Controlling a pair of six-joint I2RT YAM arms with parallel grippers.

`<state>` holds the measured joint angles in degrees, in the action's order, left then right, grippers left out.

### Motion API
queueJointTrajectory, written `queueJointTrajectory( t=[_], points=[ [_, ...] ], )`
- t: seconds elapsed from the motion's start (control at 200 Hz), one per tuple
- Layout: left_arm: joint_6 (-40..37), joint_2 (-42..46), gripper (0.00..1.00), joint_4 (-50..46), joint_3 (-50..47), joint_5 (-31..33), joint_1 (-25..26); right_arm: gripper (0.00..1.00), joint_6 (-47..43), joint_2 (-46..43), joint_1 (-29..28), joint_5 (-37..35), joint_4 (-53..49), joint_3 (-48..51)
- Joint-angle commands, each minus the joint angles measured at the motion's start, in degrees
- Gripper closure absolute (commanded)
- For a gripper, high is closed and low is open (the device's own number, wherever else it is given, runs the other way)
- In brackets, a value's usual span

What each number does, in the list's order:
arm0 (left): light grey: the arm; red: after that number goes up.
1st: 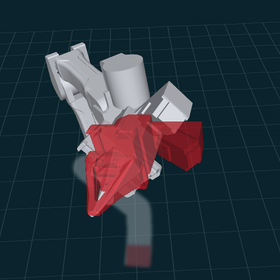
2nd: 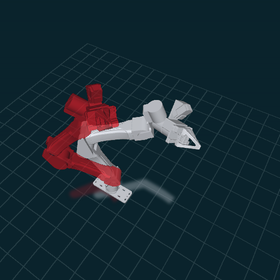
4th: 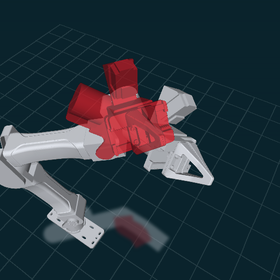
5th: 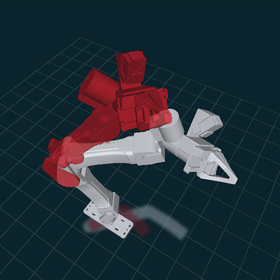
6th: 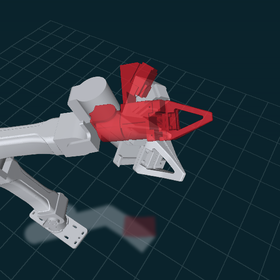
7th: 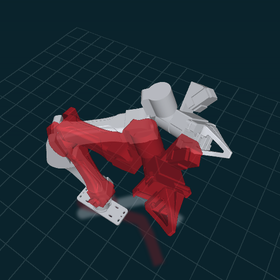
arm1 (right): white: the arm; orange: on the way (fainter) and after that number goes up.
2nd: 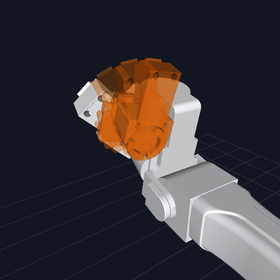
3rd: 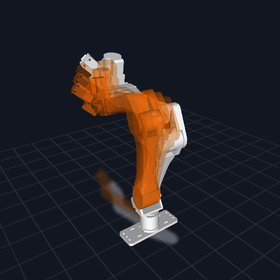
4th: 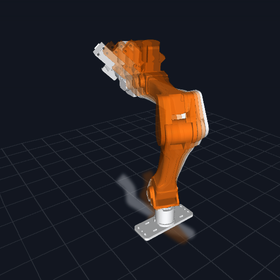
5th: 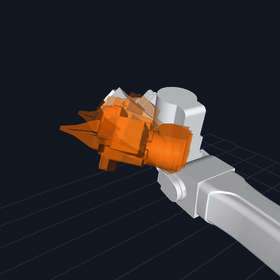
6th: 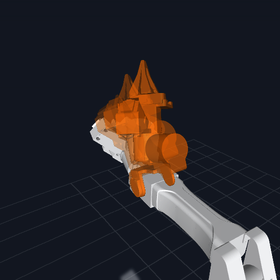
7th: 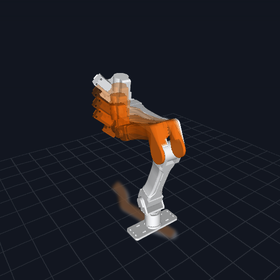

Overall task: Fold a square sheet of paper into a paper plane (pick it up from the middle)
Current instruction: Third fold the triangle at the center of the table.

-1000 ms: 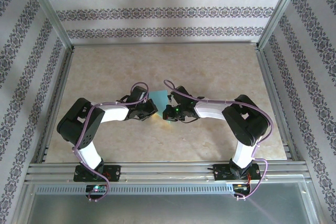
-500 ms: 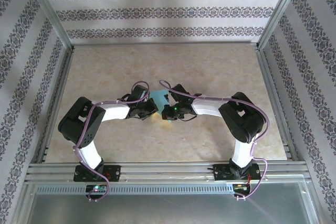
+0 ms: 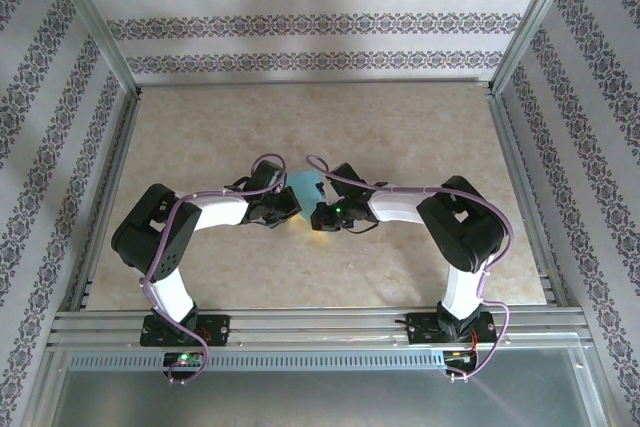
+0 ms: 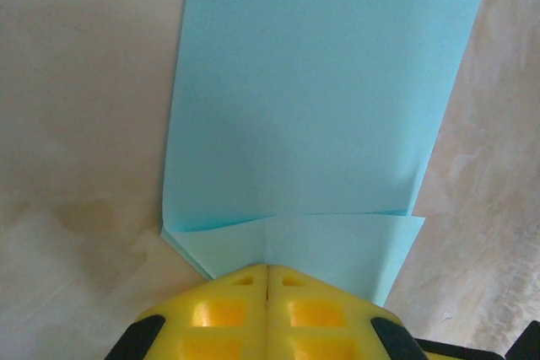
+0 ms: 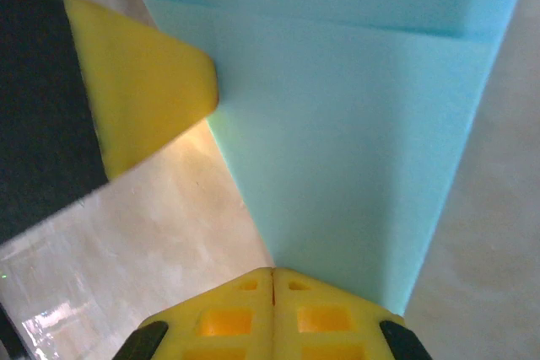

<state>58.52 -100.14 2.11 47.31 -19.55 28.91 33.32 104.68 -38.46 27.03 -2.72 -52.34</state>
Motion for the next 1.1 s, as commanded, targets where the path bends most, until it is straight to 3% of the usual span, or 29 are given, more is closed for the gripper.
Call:
queueJointTrajectory(
  t=[0.0,0.255,0.475,0.844,1.094],
  points=[
    [-0.7,-2.87,0.95,-10.19,-1.72,5.77,0.08,0.99,-2.58,-2.32,0.53,-1.8,-3.39,5.67],
    [-1.33,-3.28,0.95,-10.42,-1.1,5.04,-0.17,0.99,-3.86,-9.09,0.65,-1.41,-1.07,11.7],
    [-3.3,-2.96,0.95,-10.23,1.49,1.8,-0.16,0.98,-6.37,-16.09,0.29,-2.71,-1.17,7.41],
    [-4.44,-2.17,0.94,-10.28,2.28,0.2,-0.17,0.99,-5.1,-3.73,-0.06,-5.8,-4.25,-1.45],
    [-7.45,1.37,0.92,-9.67,5.42,-2.18,-0.01,1.0,-2.03,0.24,0.09,-5.23,-5.33,-1.01]
  ],
)
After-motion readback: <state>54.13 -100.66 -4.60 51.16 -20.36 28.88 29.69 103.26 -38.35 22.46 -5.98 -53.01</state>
